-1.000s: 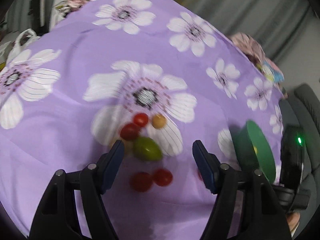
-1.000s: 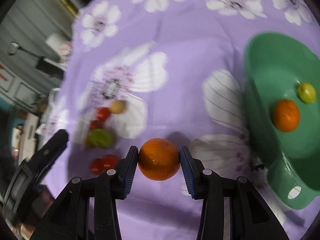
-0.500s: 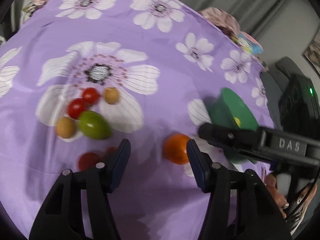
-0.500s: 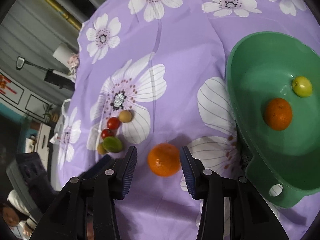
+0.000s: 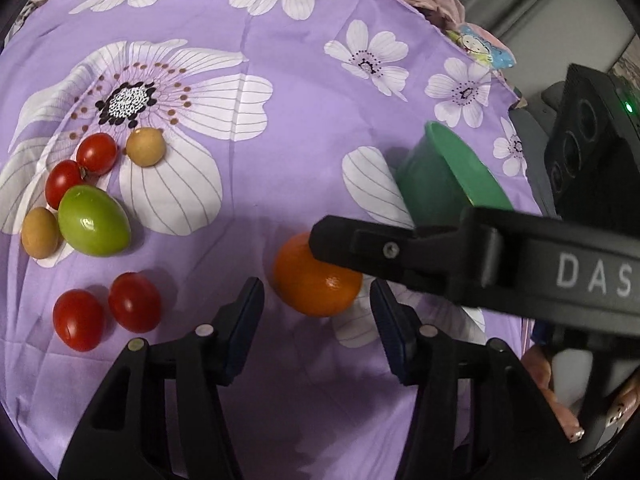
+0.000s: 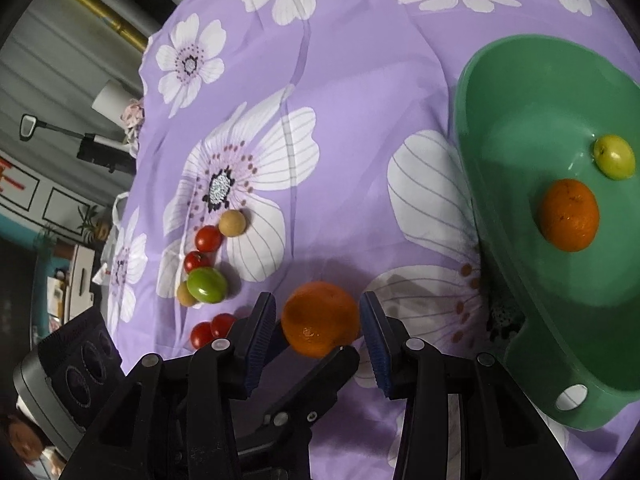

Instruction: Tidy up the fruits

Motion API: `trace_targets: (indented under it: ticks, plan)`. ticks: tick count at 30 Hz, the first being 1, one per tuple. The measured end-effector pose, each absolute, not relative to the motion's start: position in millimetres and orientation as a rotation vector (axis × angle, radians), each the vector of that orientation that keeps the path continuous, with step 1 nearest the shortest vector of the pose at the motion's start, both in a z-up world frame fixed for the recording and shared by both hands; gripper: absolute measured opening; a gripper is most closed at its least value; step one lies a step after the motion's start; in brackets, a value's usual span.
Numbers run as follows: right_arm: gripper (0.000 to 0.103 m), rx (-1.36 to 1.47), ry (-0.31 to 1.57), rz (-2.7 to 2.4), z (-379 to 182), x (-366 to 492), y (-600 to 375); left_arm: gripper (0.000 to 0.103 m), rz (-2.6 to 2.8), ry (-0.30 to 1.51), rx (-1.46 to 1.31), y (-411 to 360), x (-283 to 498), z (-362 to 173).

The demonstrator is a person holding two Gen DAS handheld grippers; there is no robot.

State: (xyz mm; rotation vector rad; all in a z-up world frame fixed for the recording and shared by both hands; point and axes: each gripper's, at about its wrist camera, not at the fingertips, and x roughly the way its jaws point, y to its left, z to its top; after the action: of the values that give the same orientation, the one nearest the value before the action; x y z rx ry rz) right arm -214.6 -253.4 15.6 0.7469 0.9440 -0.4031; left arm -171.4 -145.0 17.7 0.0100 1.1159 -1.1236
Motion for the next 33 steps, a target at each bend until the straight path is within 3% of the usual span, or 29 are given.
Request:
trace_targets:
  ticks: [24,33]
  plan:
    - [0.045,0.766,0.976,-0.372,4,-207,-256,0.045,-1.123,1.113,-0.002,-149,-167,15]
    - [0.045,0.714,0.9,-0.32,31,-213,-242,0.044,-1.102,1.02,-0.01,-134,-174,46]
